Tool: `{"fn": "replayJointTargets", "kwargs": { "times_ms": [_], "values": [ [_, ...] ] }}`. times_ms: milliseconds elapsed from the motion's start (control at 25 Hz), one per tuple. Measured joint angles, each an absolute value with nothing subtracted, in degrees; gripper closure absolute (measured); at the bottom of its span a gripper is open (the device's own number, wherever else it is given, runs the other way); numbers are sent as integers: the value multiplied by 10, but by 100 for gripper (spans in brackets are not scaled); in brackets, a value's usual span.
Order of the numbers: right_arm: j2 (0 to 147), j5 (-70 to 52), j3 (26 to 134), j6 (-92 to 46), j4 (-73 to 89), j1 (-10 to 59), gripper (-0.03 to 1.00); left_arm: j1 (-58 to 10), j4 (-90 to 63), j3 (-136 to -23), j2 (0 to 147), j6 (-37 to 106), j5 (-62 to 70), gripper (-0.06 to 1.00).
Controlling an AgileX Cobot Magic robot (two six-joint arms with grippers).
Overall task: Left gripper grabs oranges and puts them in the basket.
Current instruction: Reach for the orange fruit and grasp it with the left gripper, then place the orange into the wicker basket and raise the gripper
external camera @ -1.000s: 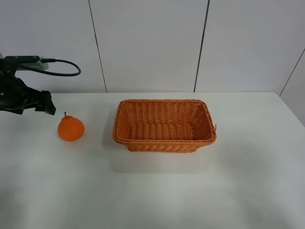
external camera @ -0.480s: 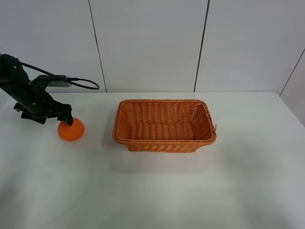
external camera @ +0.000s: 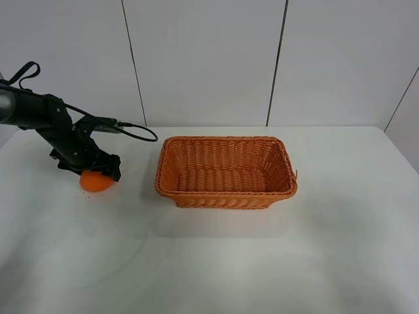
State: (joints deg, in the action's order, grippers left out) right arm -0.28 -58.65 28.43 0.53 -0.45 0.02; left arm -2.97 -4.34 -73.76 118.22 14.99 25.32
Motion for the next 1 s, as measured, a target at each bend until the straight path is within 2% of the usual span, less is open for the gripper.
{"fn": "replayJointTargets", "kwargs": {
  "times_ms": [80, 160, 360, 440, 520, 1000],
  "values": [
    [-3, -586, 284, 5, -4, 0, 27, -30, -31, -739, 1184, 150, 254, 3],
    [-3, -586, 284, 5, -4, 0, 27, -30, -15, -740, 1184, 151, 254, 13],
    [-3, -586, 284, 5, -4, 0, 27, -30, 13, -742, 1184, 151, 259, 65],
    [-3, -586, 284, 5, -4, 0, 27, -30, 18, -743, 1183, 151, 263, 78],
    [-3, -586, 284, 5, -4, 0, 27, -30, 21, -743, 1183, 151, 267, 81],
    [-3, -586, 284, 5, -4, 0, 27, -30, 7, -743, 1119, 151, 331, 82]
  ]
}}
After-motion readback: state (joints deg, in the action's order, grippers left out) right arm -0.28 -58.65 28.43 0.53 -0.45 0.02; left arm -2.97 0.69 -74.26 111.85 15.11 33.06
